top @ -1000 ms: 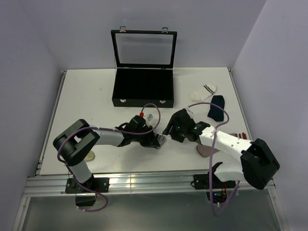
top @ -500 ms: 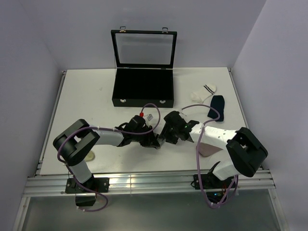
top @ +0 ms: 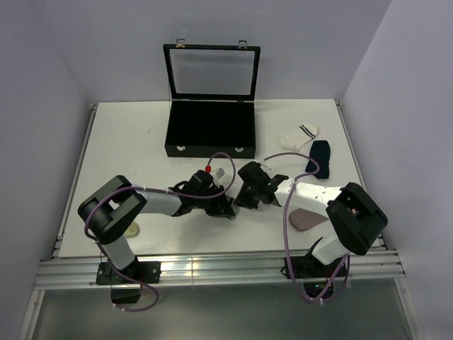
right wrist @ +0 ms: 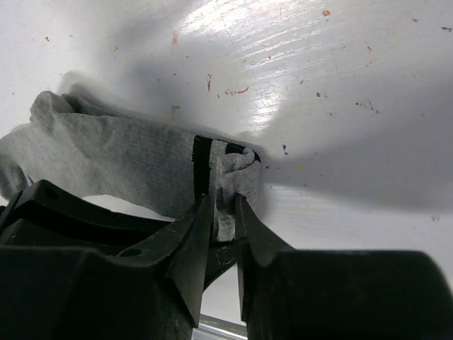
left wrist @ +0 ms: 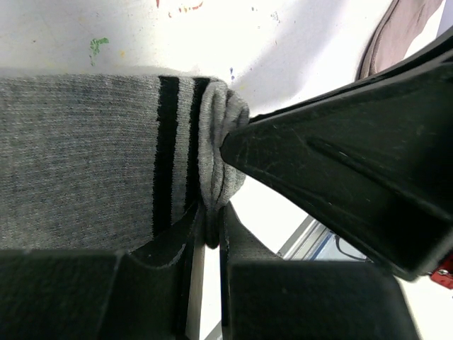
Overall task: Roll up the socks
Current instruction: Roll the sock at the center of the board.
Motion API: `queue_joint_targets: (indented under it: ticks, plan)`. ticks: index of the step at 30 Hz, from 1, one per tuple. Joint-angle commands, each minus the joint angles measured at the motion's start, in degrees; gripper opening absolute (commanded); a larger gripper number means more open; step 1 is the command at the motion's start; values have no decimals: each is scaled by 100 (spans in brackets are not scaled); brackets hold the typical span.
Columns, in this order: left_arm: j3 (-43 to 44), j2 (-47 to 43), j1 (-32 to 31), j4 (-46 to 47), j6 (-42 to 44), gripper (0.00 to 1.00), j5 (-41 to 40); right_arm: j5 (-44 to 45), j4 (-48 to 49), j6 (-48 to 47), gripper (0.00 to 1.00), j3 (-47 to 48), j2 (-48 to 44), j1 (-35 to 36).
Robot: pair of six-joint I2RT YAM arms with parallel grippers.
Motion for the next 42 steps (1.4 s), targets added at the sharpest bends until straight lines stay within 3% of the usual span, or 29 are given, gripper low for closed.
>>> queue_joint_targets:
  ticks: [1, 9, 10, 13, 18, 21, 32, 42]
  plan:
    - [-88, -8, 9, 69, 167, 11, 85, 37, 83, 106, 27, 202, 105, 61]
    - [-167, -105, 9, 52, 185, 30, 68, 55, 65, 115, 16, 246, 343, 61]
    - [-176, -114, 9, 43, 185, 38, 59, 55, 65, 106, 16, 272, 369, 70]
    - [-184, -149, 9, 25, 194, 48, 50, 64, 65, 106, 15, 290, 448, 70]
    - [-211, -210, 9, -45, 246, 56, 24, 55, 39, 106, 15, 308, 589, 70]
    - [-185, -237, 9, -167, 316, 55, -64, 55, 21, 115, 15, 334, 633, 70]
    - [-70, -61, -8, -388, 422, 27, -196, 2, 39, 133, 15, 343, 598, 70]
    - [-299, 27, 79, -177, 115, 14, 68, -358, 1083, -149, 22, -209, -254, 52]
